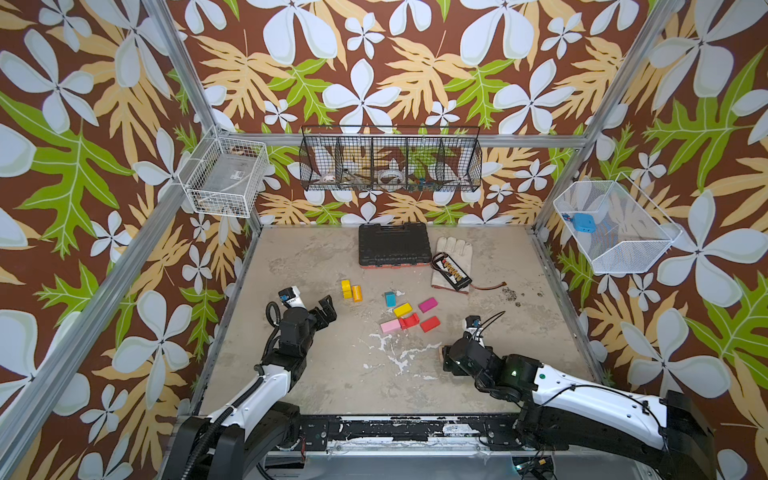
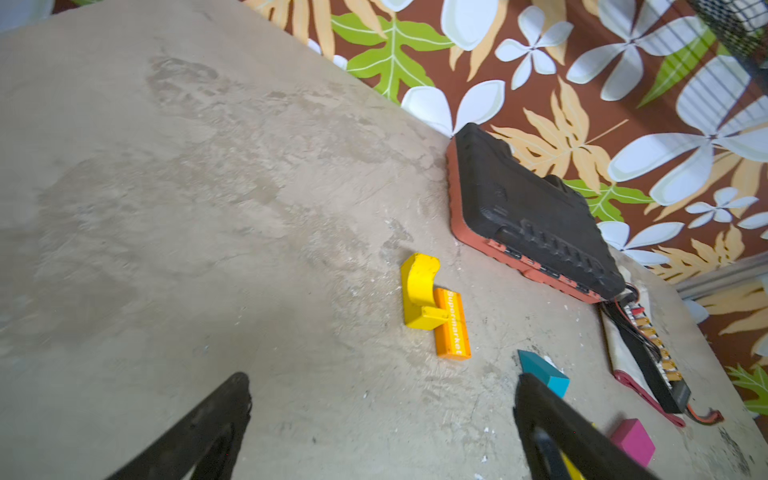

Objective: Build the wood block tower
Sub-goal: 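Move the right gripper farther from the robot over the red arch block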

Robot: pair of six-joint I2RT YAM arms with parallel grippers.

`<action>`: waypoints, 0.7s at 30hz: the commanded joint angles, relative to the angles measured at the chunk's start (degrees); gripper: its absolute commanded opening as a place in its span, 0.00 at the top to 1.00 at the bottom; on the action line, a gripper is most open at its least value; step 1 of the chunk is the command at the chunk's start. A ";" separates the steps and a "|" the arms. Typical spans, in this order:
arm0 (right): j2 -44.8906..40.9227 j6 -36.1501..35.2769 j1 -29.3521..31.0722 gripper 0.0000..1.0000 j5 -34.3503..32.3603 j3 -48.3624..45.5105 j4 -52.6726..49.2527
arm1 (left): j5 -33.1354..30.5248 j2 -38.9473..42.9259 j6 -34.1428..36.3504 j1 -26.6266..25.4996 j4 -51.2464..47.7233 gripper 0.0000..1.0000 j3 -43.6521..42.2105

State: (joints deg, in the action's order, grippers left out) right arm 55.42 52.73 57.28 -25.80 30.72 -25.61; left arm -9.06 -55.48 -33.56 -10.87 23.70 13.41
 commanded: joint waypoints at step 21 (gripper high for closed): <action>27.05 -12.18 -9.03 0.00 4.08 12.90 14.99 | 9.60 -2.91 -0.06 -0.19 7.67 0.00 -3.87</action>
State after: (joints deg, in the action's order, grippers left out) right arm 79.57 41.71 48.88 -23.22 41.74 -11.81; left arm 0.14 -58.98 -34.09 -10.96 29.04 9.96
